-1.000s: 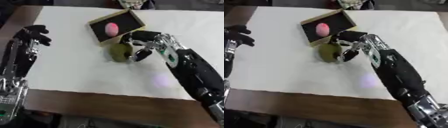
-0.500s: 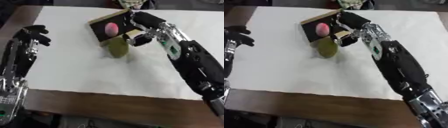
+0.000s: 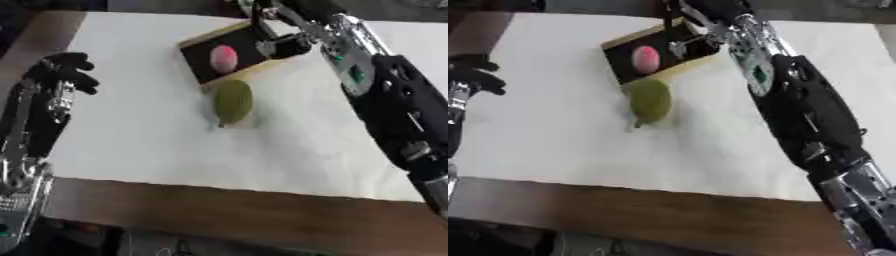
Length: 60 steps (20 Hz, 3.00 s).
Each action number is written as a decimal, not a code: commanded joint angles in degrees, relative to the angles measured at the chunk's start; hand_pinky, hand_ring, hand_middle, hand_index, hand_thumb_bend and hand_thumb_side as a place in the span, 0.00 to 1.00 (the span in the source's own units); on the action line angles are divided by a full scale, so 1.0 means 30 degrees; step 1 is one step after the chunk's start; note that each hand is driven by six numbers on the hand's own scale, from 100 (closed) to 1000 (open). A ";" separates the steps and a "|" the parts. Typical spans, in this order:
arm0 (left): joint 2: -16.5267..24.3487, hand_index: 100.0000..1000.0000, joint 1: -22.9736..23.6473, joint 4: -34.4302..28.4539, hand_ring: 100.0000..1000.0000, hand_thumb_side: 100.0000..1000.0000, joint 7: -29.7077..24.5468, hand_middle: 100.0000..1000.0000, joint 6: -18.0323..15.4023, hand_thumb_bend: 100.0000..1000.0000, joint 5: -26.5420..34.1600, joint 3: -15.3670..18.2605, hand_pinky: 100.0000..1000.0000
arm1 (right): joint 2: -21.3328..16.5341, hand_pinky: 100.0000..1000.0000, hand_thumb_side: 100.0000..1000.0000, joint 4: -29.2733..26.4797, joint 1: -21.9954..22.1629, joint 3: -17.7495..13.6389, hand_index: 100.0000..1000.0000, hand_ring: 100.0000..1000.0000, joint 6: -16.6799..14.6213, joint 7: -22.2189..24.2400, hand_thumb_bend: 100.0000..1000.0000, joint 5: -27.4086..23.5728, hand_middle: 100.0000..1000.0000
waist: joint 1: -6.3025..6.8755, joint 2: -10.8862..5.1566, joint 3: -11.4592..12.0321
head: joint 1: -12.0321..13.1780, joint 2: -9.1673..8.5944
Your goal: Pick up objects on the table and place them in the box.
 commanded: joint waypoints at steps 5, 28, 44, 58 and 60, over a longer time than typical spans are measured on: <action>0.0271 0.72 -0.0126 -0.0337 0.51 0.68 -0.0065 0.56 -0.0041 0.00 0.0117 0.0046 0.49 | -0.0043 0.79 0.06 0.1133 -0.0384 -0.0524 0.59 0.73 0.0029 -0.0015 0.00 0.0489 0.63 | 0.0037 -0.0385 0.0036 | -0.0115 0.0088; 0.0296 0.72 -0.0132 -0.0311 0.51 0.68 -0.0073 0.56 -0.0036 0.00 0.0032 0.0086 0.49 | 0.0407 0.82 0.49 -0.0533 0.0566 0.1821 0.95 0.80 -0.2749 0.7695 0.00 -0.2201 0.80 | 0.0040 -0.0345 -0.0141 | 0.0046 0.0088; 0.0253 0.72 -0.0141 -0.0316 0.51 0.68 -0.0097 0.56 -0.0028 0.00 -0.0010 0.0099 0.49 | 0.1237 0.82 0.72 0.0821 0.1701 0.2059 0.96 0.82 -0.3058 0.8963 0.00 -0.0856 0.82 | 0.0046 -0.0281 -0.0191 | 0.0046 0.0088; 0.0241 0.72 -0.0161 -0.0313 0.51 0.68 -0.0100 0.56 -0.0022 0.00 -0.0028 0.0111 0.49 | 0.1580 0.82 0.37 0.2035 0.1929 0.1580 0.91 0.80 -0.3522 0.7806 0.00 0.1755 0.78 | 0.0015 -0.0280 -0.0187 | 0.0075 0.0088; 0.0244 0.72 -0.0155 -0.0313 0.51 0.68 -0.0098 0.56 -0.0020 0.00 -0.0028 0.0112 0.49 | 0.1569 0.80 0.16 0.1935 0.1922 0.1571 0.85 0.75 -0.3541 0.7493 0.00 0.1875 0.68 | 0.0013 -0.0285 -0.0188 | 0.0082 0.0088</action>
